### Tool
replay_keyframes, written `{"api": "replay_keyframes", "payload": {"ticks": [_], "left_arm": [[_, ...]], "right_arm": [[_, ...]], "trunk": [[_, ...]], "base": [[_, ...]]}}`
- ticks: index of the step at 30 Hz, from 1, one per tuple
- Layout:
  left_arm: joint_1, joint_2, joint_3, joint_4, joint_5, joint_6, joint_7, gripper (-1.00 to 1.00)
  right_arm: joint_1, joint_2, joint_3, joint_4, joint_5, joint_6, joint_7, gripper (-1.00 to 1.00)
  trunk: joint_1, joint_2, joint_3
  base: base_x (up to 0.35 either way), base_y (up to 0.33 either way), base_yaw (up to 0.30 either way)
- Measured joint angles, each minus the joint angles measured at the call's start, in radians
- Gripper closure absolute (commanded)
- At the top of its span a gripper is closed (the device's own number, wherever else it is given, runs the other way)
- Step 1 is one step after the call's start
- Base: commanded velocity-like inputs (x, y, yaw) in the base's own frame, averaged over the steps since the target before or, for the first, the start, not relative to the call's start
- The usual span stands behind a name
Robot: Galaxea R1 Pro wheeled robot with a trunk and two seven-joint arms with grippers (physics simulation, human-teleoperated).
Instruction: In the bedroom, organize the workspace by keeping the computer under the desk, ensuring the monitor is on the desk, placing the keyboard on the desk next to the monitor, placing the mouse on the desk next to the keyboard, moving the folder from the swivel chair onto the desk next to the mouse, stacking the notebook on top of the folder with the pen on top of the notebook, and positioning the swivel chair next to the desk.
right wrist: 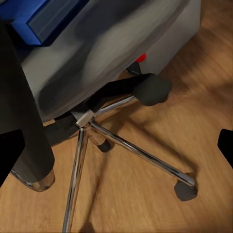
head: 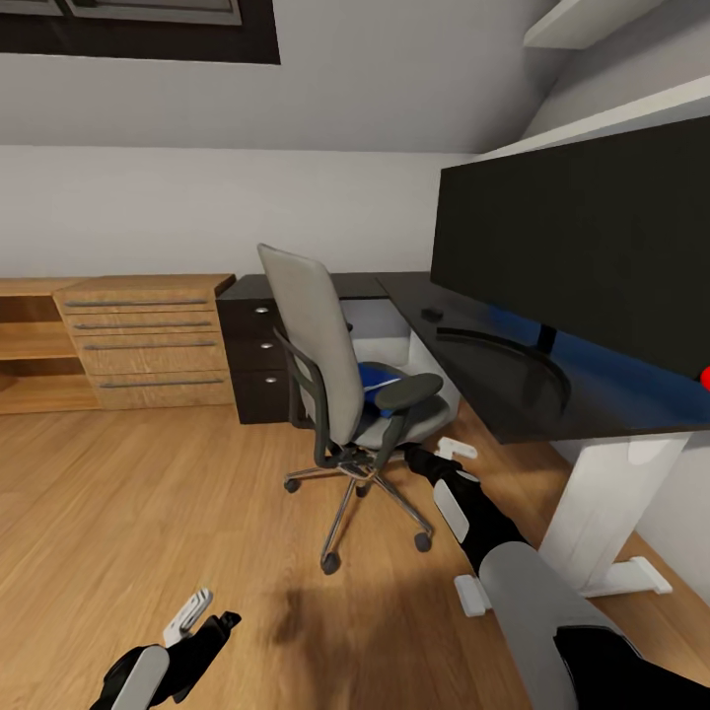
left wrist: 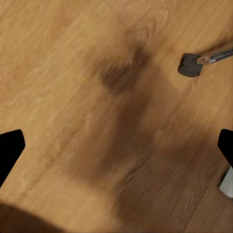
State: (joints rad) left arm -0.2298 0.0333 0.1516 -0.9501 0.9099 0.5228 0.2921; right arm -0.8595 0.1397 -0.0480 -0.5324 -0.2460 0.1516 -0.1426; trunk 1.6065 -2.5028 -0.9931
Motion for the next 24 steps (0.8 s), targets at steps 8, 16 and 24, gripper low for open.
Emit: {"api": "replay_keyframes", "payload": {"ticks": [8,16,24], "left_arm": [[0.000,0.000,-0.001,0.003,-0.001,0.000,0.000,-1.00],[0.000,0.000,-0.002,0.004,0.000,0.000,0.000,-1.00],[0.000,0.000,-0.001,0.004,-0.001,0.000,0.000,-1.00]], "right_arm": [[-0.002,-0.001,-0.001,0.004,-0.002,-0.001,-0.007,-1.00],[-0.004,-0.006,-0.003,0.005,-0.002,-0.007,-0.010,-1.00],[-0.004,-0.007,-0.003,0.005,-0.002,-0.007,-0.010,-1.00]], "trunk": [[0.000,0.000,0.000],[0.000,0.000,0.000],[0.000,0.000,0.000]], "base": [[0.170,0.001,0.000],[0.124,0.000,0.000],[0.009,0.000,0.000]]}}
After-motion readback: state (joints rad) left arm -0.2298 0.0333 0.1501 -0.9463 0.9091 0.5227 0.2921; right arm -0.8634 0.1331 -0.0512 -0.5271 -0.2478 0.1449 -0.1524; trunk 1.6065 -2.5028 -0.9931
